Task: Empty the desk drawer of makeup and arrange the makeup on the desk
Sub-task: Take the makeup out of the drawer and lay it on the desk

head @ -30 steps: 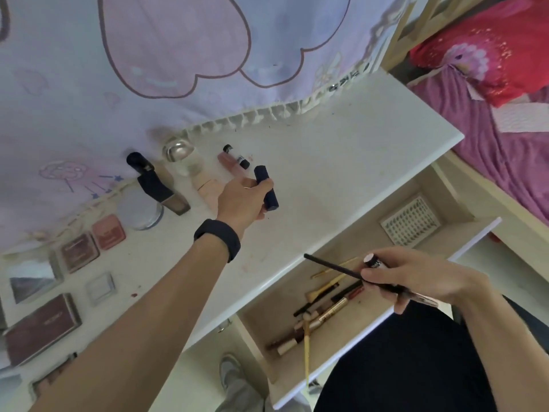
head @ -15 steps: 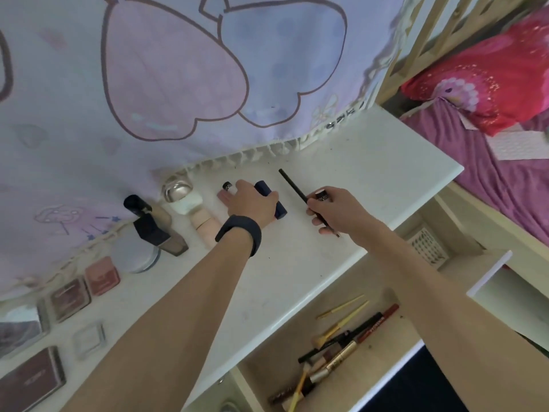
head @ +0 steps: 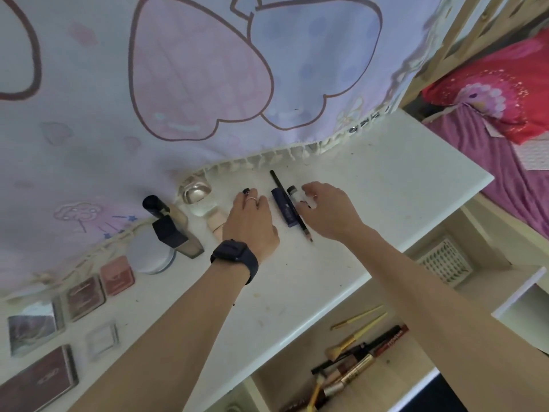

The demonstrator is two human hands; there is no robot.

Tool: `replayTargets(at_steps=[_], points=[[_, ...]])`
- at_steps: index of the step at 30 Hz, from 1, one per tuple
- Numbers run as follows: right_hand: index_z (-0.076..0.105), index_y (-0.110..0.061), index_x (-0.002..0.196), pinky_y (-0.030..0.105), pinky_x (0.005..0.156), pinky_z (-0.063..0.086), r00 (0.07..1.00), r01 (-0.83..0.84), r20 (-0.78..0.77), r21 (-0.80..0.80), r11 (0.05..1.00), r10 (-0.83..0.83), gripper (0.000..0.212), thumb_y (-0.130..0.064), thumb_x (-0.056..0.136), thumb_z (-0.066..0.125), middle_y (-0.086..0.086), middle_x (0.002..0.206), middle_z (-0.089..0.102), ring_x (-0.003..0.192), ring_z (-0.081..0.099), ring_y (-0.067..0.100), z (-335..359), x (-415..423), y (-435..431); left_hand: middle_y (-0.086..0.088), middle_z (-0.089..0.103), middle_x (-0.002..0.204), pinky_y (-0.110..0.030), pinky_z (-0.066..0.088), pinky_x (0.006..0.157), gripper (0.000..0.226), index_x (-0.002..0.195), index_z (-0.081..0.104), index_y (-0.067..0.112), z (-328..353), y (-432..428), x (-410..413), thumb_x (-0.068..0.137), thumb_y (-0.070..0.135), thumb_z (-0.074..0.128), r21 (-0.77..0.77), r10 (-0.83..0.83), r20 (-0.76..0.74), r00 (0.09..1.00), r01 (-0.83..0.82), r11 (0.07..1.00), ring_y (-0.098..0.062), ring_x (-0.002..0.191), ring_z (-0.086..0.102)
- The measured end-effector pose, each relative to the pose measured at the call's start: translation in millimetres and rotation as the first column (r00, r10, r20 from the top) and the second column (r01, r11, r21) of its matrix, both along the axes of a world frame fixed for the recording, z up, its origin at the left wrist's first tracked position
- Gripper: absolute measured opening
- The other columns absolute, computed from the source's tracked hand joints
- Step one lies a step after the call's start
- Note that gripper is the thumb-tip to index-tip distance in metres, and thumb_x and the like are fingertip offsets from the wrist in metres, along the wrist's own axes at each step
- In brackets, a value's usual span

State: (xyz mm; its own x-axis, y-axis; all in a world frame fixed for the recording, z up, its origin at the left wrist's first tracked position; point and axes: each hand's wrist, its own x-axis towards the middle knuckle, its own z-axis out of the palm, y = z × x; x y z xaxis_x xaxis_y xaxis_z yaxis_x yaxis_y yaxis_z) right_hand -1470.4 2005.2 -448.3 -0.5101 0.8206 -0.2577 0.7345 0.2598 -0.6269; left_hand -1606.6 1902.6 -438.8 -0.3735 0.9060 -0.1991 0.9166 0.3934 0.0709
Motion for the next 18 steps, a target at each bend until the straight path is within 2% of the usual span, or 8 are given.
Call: replayTargets(at_steps=[4, 7, 12, 15, 18], points=[[0.047, -0.019, 0.150, 0.025, 0.102, 0.031, 0.991, -0.131, 0.004, 0.047, 0.990, 0.131, 0.059, -0.040, 0.097, 0.062, 0.002, 0.147, 0.051, 0.132, 0.044, 0.027, -5.6, 2.7, -16.9, -0.010, 0.010, 0.166, -0.034, 0.027, 0.117, 0.065, 0.156, 0.017, 0.006, -6.1, -14.8, 3.6, 0.103, 0.029, 0.045, -0.005, 0.004, 0.086, 0.996, -0.003, 1.000, -0.025, 0.153, 0.001], [0.048, -0.019, 0.149, 0.027, 0.101, 0.031, 0.990, -0.138, 0.011, 0.095, 0.986, 0.137, 0.052, -0.037, 0.101, 0.057, 0.003, 0.147, 0.052, 0.128, 0.044, 0.030, -7.2, -3.2, -20.1, -0.012, 0.004, 0.166, -0.032, 0.024, 0.119, 0.068, 0.157, 0.008, 0.004, -6.7, -17.3, 1.5, 0.103, 0.019, 0.046, -0.016, -0.007, 0.092, 0.996, 0.009, 1.000, -0.025, 0.154, -0.001], [0.054, -0.020, 0.144, 0.028, 0.103, 0.036, 0.989, -0.143, -0.011, 0.056, 0.988, 0.144, 0.048, -0.037, 0.100, 0.059, 0.003, 0.141, 0.057, 0.123, 0.053, 0.026, -1.4, -19.0, -19.2, -0.014, 0.017, 0.164, -0.029, 0.026, 0.118, 0.071, 0.157, 0.008, 0.001, -3.0, -11.9, 1.9, 0.101, 0.012, 0.050, 0.045, -0.019, 0.085, 0.996, 0.015, 0.999, -0.024, 0.153, 0.008], [0.062, -0.020, 0.137, 0.019, 0.090, 0.036, 0.991, -0.115, -0.073, 0.019, 0.993, 0.116, 0.037, -0.023, 0.101, 0.055, 0.004, 0.133, 0.062, 0.113, 0.059, 0.021, -1.9, -18.3, -19.3, -0.011, 0.023, 0.161, -0.030, 0.030, 0.117, 0.068, 0.156, 0.011, 0.002, -3.8, -10.4, 2.6, 0.102, 0.016, 0.050, 0.079, -0.012, 0.091, 0.996, 0.005, 0.997, -0.024, 0.151, 0.014], [0.060, -0.018, 0.140, 0.024, 0.093, 0.041, 0.992, -0.102, -0.070, 0.035, 0.994, 0.104, 0.040, -0.014, 0.101, 0.050, 0.006, 0.134, 0.061, 0.114, 0.060, 0.026, -4.3, -13.2, -17.7, -0.009, 0.020, 0.163, -0.032, 0.033, 0.115, 0.061, 0.156, 0.015, 0.006, -5.4, -12.4, 0.0, 0.105, 0.022, 0.045, 0.073, -0.015, 0.085, 0.996, 0.009, 0.997, -0.023, 0.152, 0.011]])
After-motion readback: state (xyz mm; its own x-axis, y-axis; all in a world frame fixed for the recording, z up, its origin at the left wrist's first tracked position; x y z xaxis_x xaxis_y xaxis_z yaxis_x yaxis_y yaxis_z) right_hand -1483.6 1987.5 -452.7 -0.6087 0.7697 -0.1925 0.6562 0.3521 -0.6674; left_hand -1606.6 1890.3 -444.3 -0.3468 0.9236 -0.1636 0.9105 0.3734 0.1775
